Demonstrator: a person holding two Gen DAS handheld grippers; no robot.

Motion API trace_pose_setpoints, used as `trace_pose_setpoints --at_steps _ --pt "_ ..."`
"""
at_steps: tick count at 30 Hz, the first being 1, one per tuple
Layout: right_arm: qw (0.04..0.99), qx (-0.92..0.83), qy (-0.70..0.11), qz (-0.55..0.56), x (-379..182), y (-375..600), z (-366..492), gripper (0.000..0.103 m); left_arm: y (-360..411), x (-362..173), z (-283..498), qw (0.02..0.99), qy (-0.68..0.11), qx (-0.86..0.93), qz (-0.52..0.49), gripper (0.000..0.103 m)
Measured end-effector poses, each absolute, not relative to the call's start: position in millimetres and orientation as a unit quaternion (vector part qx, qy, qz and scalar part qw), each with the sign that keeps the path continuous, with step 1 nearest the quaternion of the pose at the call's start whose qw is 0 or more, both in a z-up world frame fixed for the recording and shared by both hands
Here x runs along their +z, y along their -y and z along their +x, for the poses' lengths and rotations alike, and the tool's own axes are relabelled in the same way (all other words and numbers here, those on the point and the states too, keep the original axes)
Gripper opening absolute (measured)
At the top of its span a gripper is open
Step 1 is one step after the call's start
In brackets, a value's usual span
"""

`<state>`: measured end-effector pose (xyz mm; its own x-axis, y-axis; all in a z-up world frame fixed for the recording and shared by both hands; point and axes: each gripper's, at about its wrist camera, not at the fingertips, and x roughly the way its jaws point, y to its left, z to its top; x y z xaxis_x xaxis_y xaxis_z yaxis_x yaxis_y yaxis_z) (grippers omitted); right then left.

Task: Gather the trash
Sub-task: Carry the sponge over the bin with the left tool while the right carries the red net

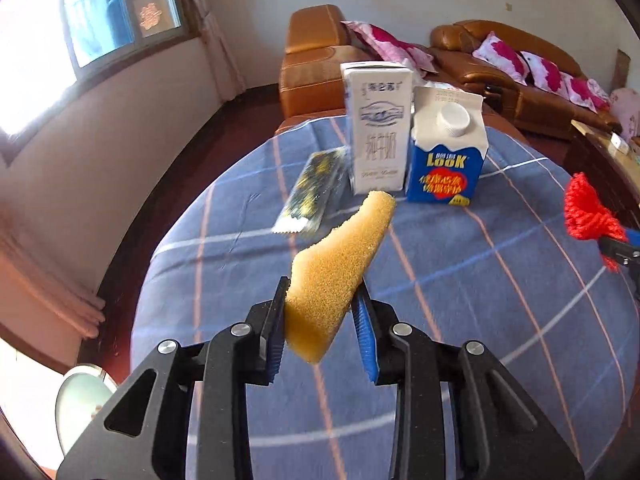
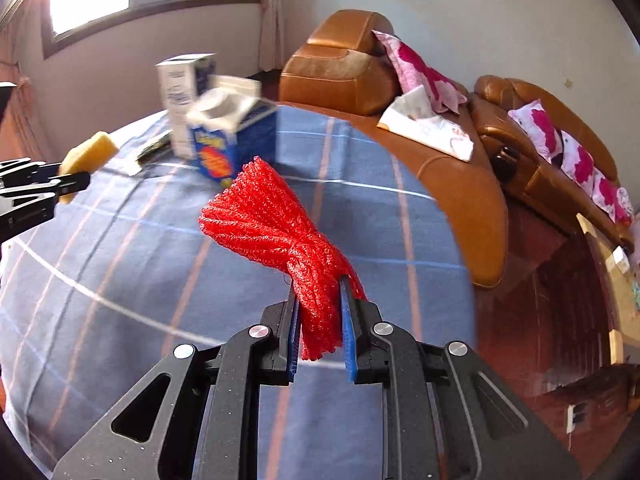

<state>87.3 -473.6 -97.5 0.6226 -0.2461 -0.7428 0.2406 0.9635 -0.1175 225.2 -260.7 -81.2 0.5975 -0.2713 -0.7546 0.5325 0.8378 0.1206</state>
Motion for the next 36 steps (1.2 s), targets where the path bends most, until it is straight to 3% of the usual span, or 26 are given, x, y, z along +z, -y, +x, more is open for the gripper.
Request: trace_pose_setpoints --at_steps 10,36 --pt "0.899 -0.122 -0.42 -0.023 -108 398 80 0.018 169 -80 179 0.887 -0.395 -0.177 0.162 0.031" --pt "0.909 -0.022 -0.415 -0.025 -106 263 62 0.019 23 -88 122 0.907 -0.403 -0.079 0.098 0.031"
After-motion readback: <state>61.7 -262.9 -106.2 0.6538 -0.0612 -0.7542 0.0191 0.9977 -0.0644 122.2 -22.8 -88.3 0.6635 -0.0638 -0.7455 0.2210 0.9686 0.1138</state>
